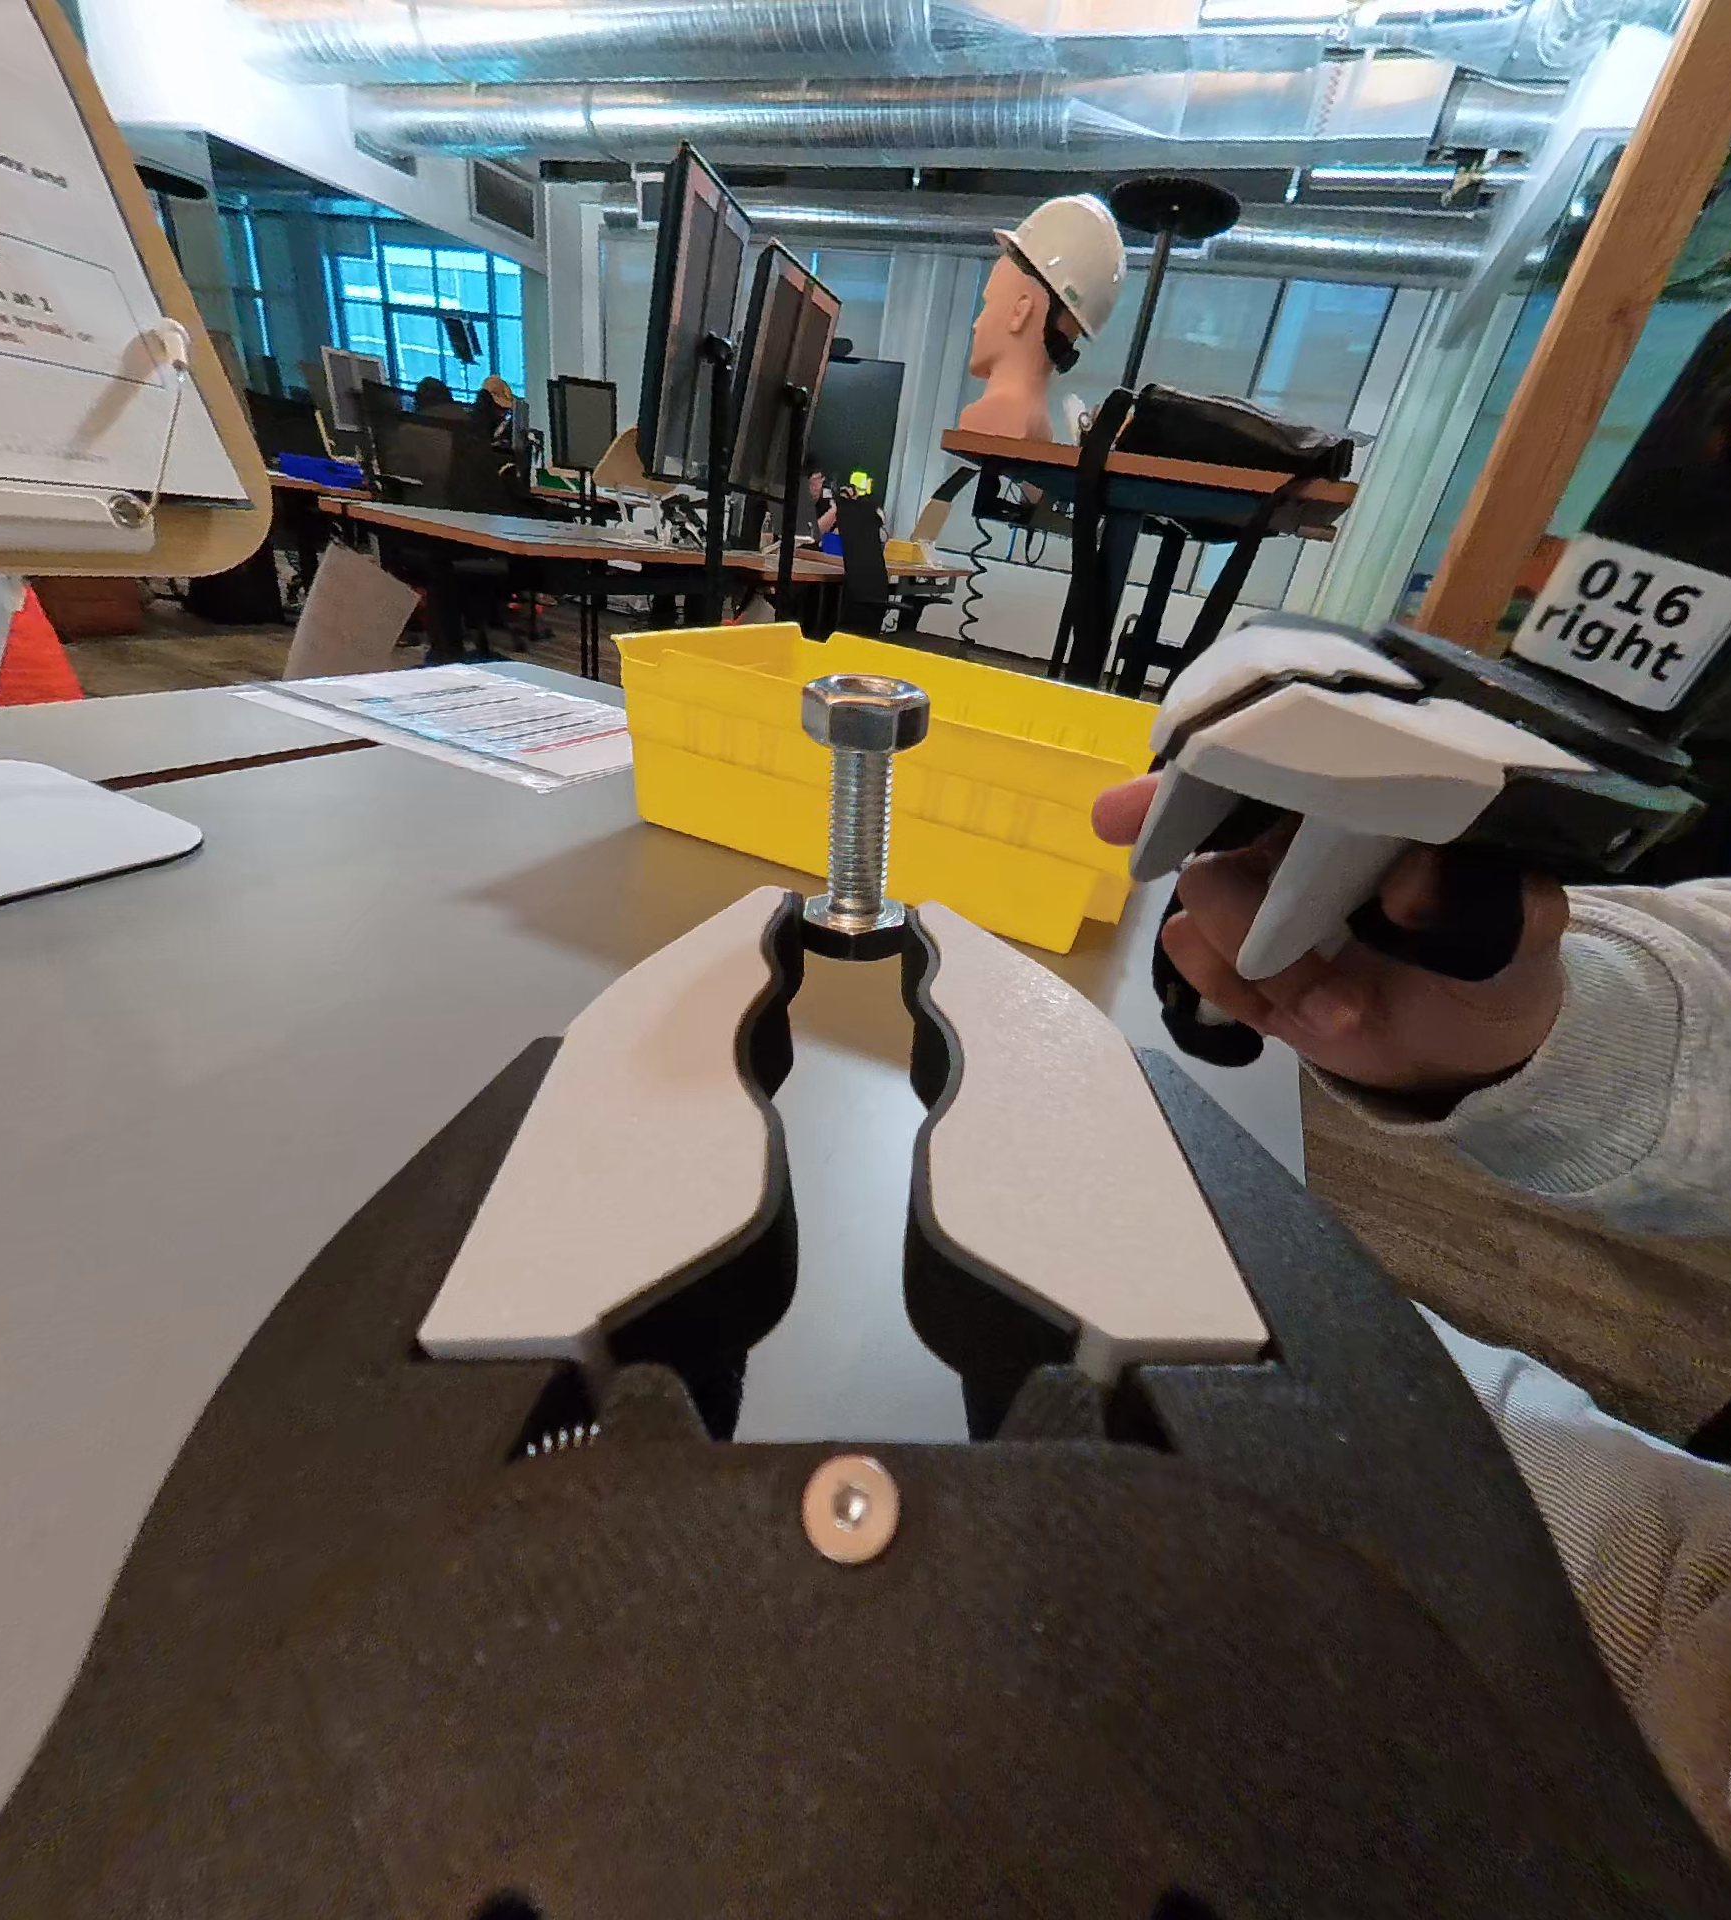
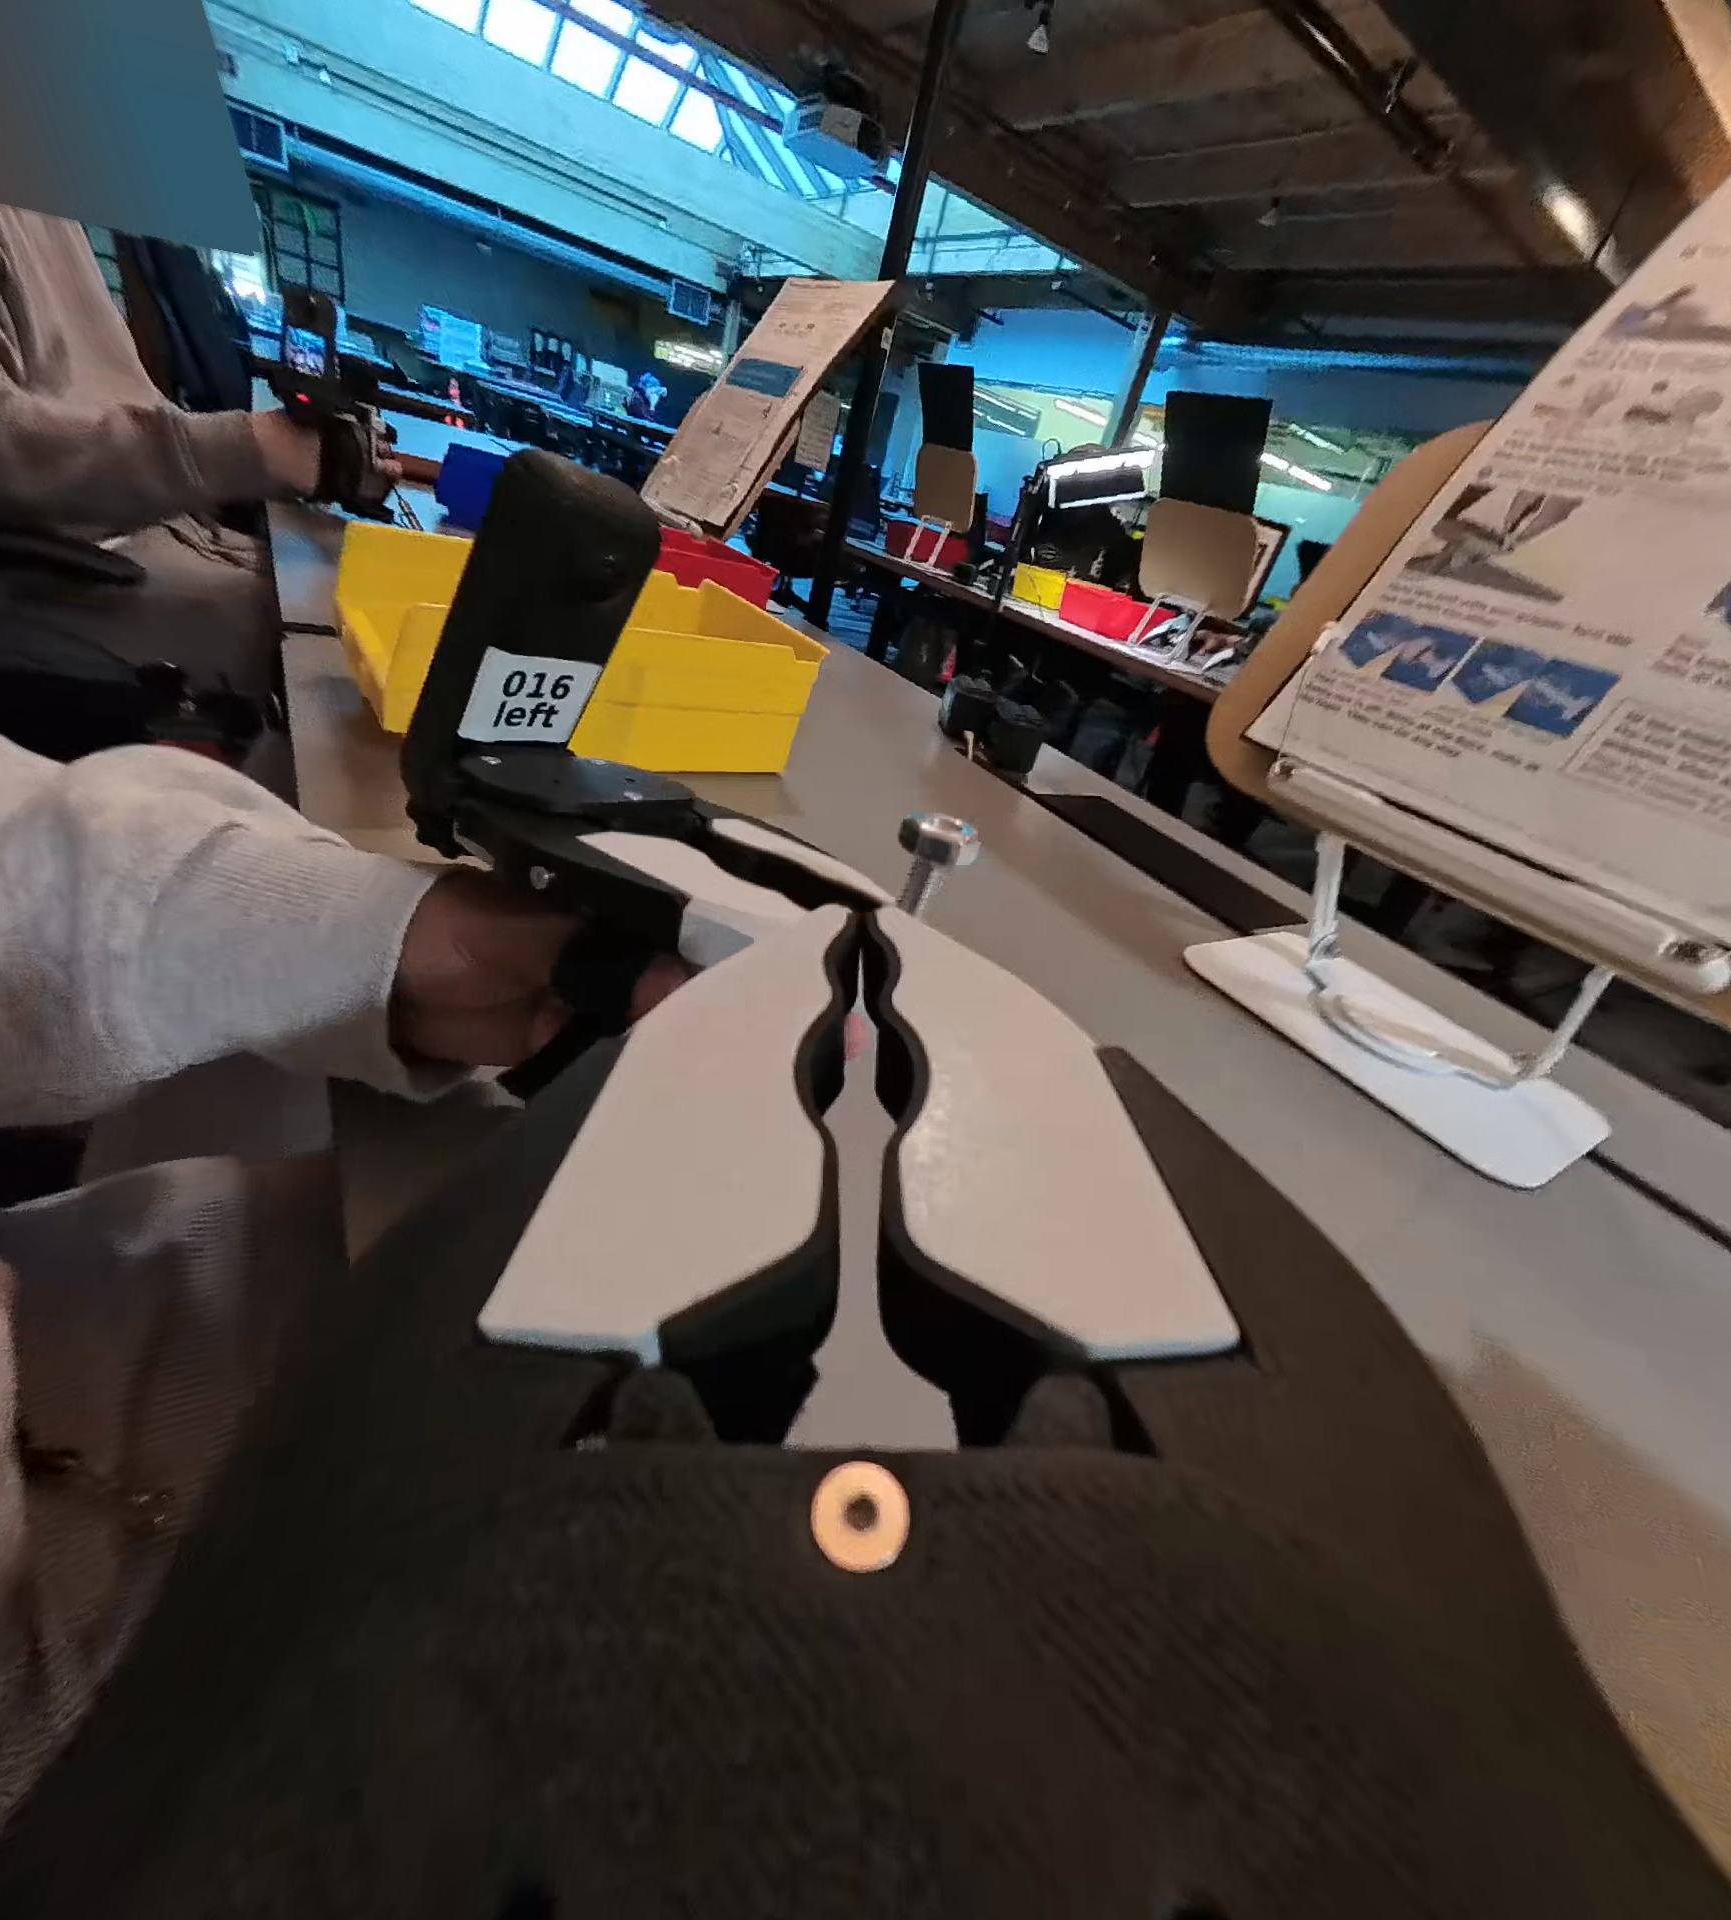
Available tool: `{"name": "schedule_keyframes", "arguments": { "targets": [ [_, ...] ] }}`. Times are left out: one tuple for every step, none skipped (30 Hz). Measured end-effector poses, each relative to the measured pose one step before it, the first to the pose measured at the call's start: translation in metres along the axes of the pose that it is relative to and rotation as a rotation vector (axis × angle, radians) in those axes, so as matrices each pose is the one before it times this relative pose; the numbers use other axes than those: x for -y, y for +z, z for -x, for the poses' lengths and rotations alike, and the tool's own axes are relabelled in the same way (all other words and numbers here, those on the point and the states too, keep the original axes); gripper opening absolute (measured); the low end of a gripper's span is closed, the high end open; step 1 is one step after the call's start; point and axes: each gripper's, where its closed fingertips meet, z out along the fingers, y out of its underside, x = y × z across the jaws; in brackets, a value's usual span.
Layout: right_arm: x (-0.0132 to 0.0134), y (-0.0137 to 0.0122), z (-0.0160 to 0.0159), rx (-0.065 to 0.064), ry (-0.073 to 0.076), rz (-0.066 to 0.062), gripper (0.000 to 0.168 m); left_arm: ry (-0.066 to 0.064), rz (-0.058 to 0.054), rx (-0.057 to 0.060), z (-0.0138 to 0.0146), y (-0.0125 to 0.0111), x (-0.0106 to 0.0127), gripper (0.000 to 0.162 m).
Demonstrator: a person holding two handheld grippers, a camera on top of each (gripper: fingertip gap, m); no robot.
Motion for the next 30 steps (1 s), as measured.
{"name": "schedule_keyframes", "arguments": {
  "targets": [
    [-0.00306,-0.00152,-0.00073,0.0042,0.0173,0.0057,0.000,0.0010,0.0008,-0.0041,-0.00050,0.00172,-0.00016,0.018],
    [-0.00341,-0.00105,-0.00093,-0.0016,0.0123,0.0085,0.000,-0.0001,0.0025,-0.0051,-0.00062,0.00171,-0.00048,0.018],
    [-0.00310,-0.00065,-0.00064,-0.0022,0.0134,0.0067,0.000,-0.0001,0.0029,-0.0053,-0.00060,0.00199,-0.00065,0.018],
    [-0.00261,-0.00048,-0.00045,-0.0001,0.0191,0.0040,0.000,0.0010,0.0023,-0.0057,-0.00083,0.00177,-0.00038,0.018],
    [-0.00229,-0.00032,-0.00042,0.0021,0.0242,0.0042,0.000,0.0013,0.0025,-0.0067,-0.00103,0.00181,-0.00053,0.018],
    [-0.00176,-0.00067,-0.00080,0.0005,0.0251,0.0019,0.000,0.0007,0.0014,-0.0068,-0.00117,0.00178,-0.00028,0.018],
    [-0.00110,-0.00112,-0.00163,-0.0037,0.0234,0.0002,0.000,-0.0012,0.0000,-0.0063,-0.00097,0.00174,-0.00014,0.018],
    [-0.00084,-0.00176,-0.00227,-0.0072,0.0203,-0.0004,0.000,-0.0037,-0.0016,-0.0072,-0.00110,0.00169,0.00011,0.018],
    [-0.00041,-0.00193,-0.00267,-0.0086,0.0176,-0.0017,0.000,-0.0051,-0.0026,-0.0074,-0.00102,0.00172,0.00037,0.018],
    [-0.00030,-0.00222,-0.00268,-0.0083,0.0160,-0.0021,0.001,-0.0050,-0.0025,-0.0072,-0.00098,0.00180,0.00024,0.018],
    [-0.00037,-0.00207,-0.00263,-0.0079,0.0144,-0.0019,0.001,-0.0041,-0.0009,-0.0067,-0.00075,0.00172,0.00014,0.018],
    [-0.00070,-0.00185,-0.00234,-0.0072,0.0137,-0.0006,0.001,-0.0020,0.0001,-0.0054,-0.00067,0.00187,-0.00015,0.018],
    [-0.00112,-0.00180,-0.00210,-0.0065,0.0133,0.0022,0.001,-0.0007,0.0009,-0.0053,-0.00075,0.00177,-0.00028,0.018],
    [-0.00127,-0.00154,-0.00170,-0.0056,0.0109,0.0020,0.002,-0.0032,0.0036,-0.0061,-0.00098,0.00164,-0.00022,0.018],
    [-0.00079,-0.00148,-0.00139,-0.0050,0.0074,0.0008,0.002,-0.0016,0.0014,-0.0059,-0.00155,0.00115,0.00031,0.018],
    [-0.00029,-0.00117,-0.00101,-0.0044,0.0029,0.0001,0.002,0.0033,-0.0051,-0.0027,-0.00145,0.00079,0.00132,0.018],
    [-0.00021,-0.00092,-0.00051,-0.0036,-0.0011,0.0009,0.002,0.0040,-0.0035,-0.0031,-0.00130,0.00092,0.00111,0.018],
    [-0.00046,-0.00084,-0.00022,-0.0033,-0.0034,0.0020,0.002,0.0021,0.0011,-0.0037,-0.00103,0.00105,0.00015,0.018],
    [-0.00049,-0.00057,0.00006,-0.0018,-0.0041,0.0023,0.002,0.0007,0.0029,-0.0019,-0.00033,0.00098,-0.00052,0.018],
    [-0.00057,-0.00032,0.00060,0.0004,-0.0042,0.0028,0.002,-0.0006,0.0024,-0.0012,-0.00014,0.00073,-0.00059,0.018],
    [-0.00025,0.00005,0.00085,0.0012,-0.0049,0.0028,0.002,-0.0005,0.0013,-0.0008,-0.00014,0.00050,-0.00033,0.018],
    [-0.00011,0.00036,0.00092,0.0021,-0.0054,0.0024,0.002,0.0010,0.0000,0.0000,-0.00017,0.00015,-0.00005,0.018],
    [-0.00014,0.00040,0.00112,0.0026,-0.0055,0.0020,0.002,0.0018,-0.0001,0.0008,0.00005,-0.00003,-0.00001,0.018],
    [-0.00025,0.00053,0.00101,0.0026,-0.0050,0.0021,0.002,0.0006,0.0003,0.0013,0.00012,-0.00005,-0.00015,0.018],
    [-0.00038,0.00058,0.00102,0.0030,-0.0046,0.0024,0.002,-0.0005,0.0003,0.0015,0.00038,-0.00008,-0.00010,0.018],
    [-0.00068,0.00066,0.00091,0.0029,-0.0040,0.0032,0.002,-0.0006,0.0005,0.0016,0.00051,-0.00009,-0.00020,0.018],
    [-0.00054,0.00081,0.00068,0.0028,-0.0028,0.0029,0.002,-0.0007,0.0008,0.0017,0.00044,-0.00014,-0.00036,0.018],
    [-0.00023,0.00078,0.00035,0.0025,-0.0010,0.0011,0.002,-0.0006,0.0002,0.0016,0.00015,-0.00034,-0.00020,0.018],
    [0.00055,0.00090,0.00025,0.0026,0.0005,-0.0019,0.002,-0.0004,0.0004,0.0014,0.00014,-0.00069,-0.00040,0.018],
    [0.00065,0.00109,0.00032,0.0037,0.0016,-0.0027,0.002,0.0013,0.0010,0.0018,-0.00005,-0.00092,-0.00052,0.018]
  ]
}}
